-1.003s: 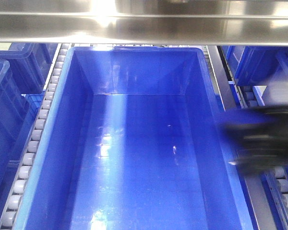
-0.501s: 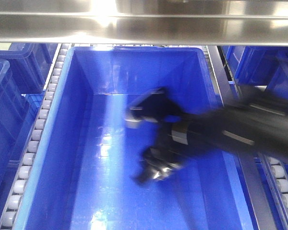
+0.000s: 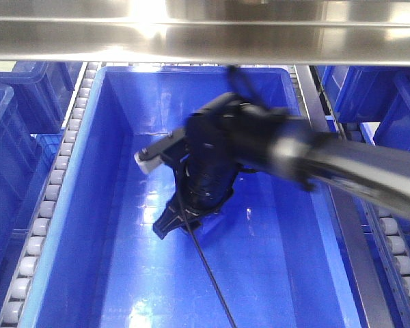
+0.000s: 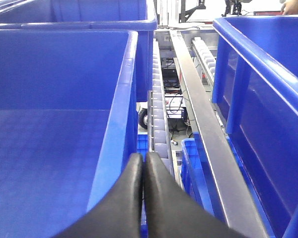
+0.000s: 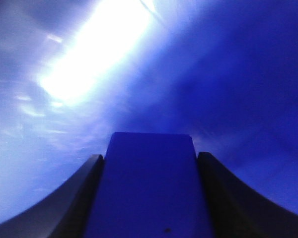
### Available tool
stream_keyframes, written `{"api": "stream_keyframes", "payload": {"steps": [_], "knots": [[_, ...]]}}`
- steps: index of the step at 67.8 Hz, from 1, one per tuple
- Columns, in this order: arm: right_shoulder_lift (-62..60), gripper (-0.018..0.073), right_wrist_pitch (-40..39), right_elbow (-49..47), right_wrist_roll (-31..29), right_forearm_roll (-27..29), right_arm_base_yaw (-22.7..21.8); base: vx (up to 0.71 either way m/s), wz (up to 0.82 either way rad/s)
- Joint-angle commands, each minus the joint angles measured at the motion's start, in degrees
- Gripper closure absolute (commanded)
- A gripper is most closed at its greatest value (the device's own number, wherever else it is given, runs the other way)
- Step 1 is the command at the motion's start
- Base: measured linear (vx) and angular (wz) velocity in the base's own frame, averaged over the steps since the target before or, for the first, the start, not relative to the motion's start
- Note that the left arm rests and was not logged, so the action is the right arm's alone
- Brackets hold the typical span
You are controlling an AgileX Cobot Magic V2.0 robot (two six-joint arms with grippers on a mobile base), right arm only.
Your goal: Pour parts from conveyor to right shelf
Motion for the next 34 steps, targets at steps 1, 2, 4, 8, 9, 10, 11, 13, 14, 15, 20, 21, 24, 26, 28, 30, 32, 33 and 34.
{"api": "stream_keyframes", "payload": {"steps": [1, 2, 4, 8, 9, 10, 11, 13, 14, 15, 20, 21, 24, 26, 28, 30, 32, 33, 34], "knots": [[-0.04, 0.0565, 2.16, -4.09, -0.25, -0.73, -1.03, 0.00, 0.00], [0.34, 0.0565, 2.26, -4.28, -0.25, -0.73, -1.12, 0.00, 0.00], [0.88, 0.0565, 2.26, -4.63, -0.40, -0.73, -1.43, 0.00, 0.00], [2.01, 0.0565, 2.13, -4.93, -0.49, -0.68, -1.48, 0.00, 0.00], [2.24, 0.0565, 2.04, -4.92, -0.56, -0.79, -1.48, 0.00, 0.00], [2.43, 0.0565, 1.81, -4.92, -0.66, -0.80, -1.48, 0.00, 0.00], [2.70, 0.0565, 1.68, -4.92, -0.76, -0.87, -1.48, 0.00, 0.00], [2.99, 0.0565, 1.56, -4.92, -0.91, -0.87, -1.48, 0.00, 0.00], [3.18, 0.0565, 1.50, -4.92, -0.91, -0.87, -1.48, 0.00, 0.00], [3.31, 0.0565, 1.42, -4.92, -0.91, -0.87, -1.48, 0.00, 0.00], [3.94, 0.0562, 1.42, -4.92, -0.86, -0.68, -1.48, 0.00, 0.00], [4.11, 0.0561, 1.42, -4.92, -0.86, -0.60, -1.48, 0.00, 0.00], [4.39, 0.0557, 1.42, -4.92, -0.86, -0.66, -1.43, 0.00, 0.00], [4.46, 0.0547, 1.59, -4.92, -0.56, -0.62, -1.43, 0.00, 0.00], [4.53, 0.0536, 1.60, -4.92, -0.41, -0.62, -1.43, 0.00, 0.00], [4.53, 0.0525, 1.60, -4.92, -0.41, -0.56, -1.43, 0.00, 0.00], [4.53, 0.0503, 1.60, -4.92, -0.41, -0.56, -1.43, 0.00, 0.00], [4.53, 0.0493, 1.60, -4.92, -0.41, -0.56, -1.43, 0.00, 0.00], [4.53, 0.0481, 1.60, -4.92, -0.41, -0.56, -1.43, 0.00, 0.00]]}}
